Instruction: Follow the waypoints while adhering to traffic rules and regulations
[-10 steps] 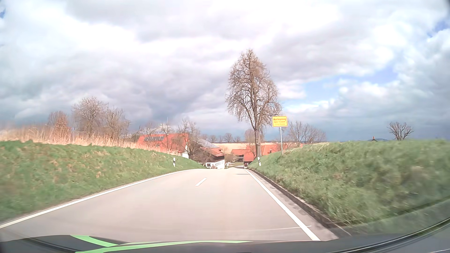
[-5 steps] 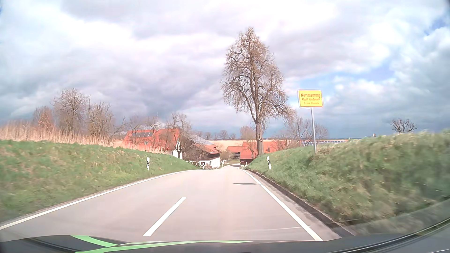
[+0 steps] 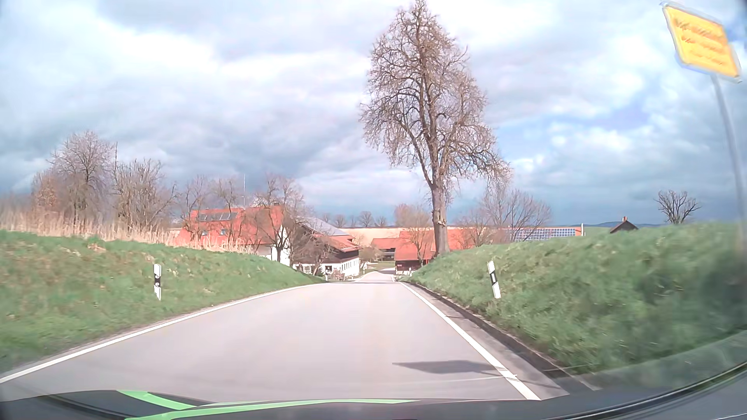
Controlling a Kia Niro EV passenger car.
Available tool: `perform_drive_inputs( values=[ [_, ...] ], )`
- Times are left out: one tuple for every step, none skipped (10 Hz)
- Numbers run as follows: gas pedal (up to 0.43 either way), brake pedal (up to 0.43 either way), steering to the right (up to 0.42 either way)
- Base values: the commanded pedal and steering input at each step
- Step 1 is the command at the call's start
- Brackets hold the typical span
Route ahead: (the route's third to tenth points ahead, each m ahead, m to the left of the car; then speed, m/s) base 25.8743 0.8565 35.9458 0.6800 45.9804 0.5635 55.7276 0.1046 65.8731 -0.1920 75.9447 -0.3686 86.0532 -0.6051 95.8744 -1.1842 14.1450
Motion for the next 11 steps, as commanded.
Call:
perform_drive_inputs(
  values=[
    [0.000,0.085,0.007],
    [0.000,0.085,0.007],
    [0.000,0.085,0.007],
    [0.000,0.091,0.007],
    [0.000,0.091,0.007],
    [0.000,0.098,0.007],
    [0.000,0.104,0.006],
    [0.000,0.104,0.006],
    [0.000,0.104,0.005],
    [0.000,0.104,0.005],
    [0.000,0.110,0.005]
  ],
)
